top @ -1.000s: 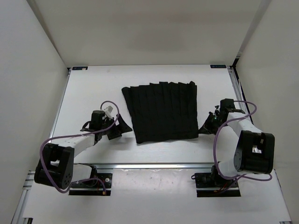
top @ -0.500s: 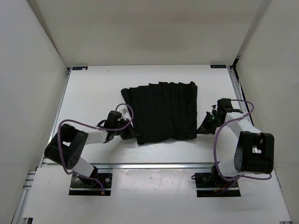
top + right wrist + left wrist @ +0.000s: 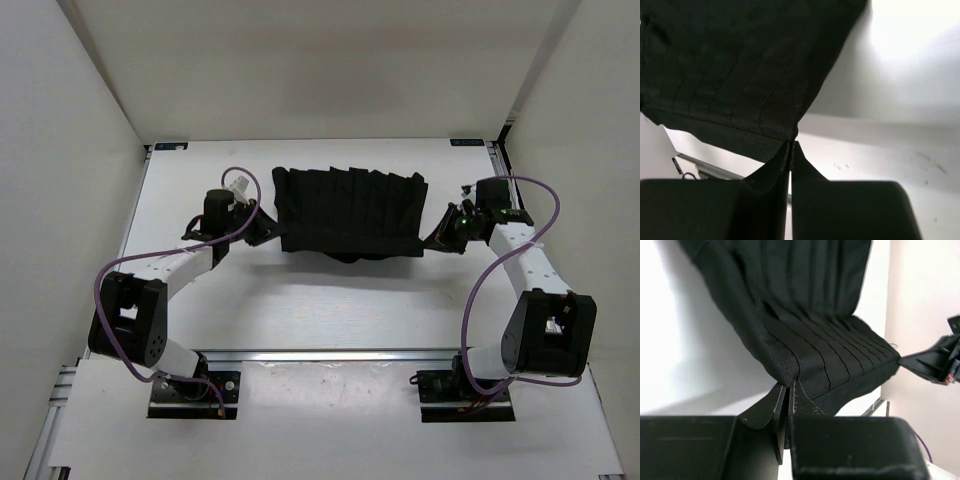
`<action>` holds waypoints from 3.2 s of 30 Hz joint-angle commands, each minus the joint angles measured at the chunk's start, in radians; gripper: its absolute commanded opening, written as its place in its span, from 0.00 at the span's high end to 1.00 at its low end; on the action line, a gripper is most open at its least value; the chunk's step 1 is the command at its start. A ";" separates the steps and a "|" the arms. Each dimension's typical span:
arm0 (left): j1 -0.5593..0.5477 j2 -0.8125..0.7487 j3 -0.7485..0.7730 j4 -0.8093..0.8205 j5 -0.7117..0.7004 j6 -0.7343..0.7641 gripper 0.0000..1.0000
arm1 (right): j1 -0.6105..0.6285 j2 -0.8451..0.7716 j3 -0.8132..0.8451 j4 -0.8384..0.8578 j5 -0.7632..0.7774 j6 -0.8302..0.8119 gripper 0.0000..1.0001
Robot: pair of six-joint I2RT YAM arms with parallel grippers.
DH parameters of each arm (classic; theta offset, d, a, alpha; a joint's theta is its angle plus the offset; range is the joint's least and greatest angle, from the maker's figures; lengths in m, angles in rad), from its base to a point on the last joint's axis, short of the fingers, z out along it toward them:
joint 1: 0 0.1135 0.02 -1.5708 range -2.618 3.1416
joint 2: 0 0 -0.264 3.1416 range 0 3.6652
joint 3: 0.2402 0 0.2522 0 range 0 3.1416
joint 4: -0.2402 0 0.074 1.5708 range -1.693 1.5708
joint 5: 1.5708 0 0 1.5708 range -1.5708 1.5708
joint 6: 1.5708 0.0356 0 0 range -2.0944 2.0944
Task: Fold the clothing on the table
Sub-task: Fold the skirt
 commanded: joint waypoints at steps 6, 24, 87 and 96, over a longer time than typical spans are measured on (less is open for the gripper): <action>0.021 -0.074 -0.134 -0.093 0.034 0.110 1.00 | 0.023 -0.015 0.016 0.001 0.054 -0.070 1.00; 0.086 -0.820 -0.315 -0.402 0.069 -0.014 1.00 | 0.187 -0.381 0.037 -0.324 0.114 -0.061 0.99; -0.192 0.357 0.250 -0.159 -0.499 0.117 1.00 | 0.284 0.858 0.773 -0.180 -0.037 -0.150 1.00; -0.245 0.195 0.045 -0.279 -0.440 0.171 1.00 | 0.334 0.599 0.281 -0.139 0.004 -0.167 1.00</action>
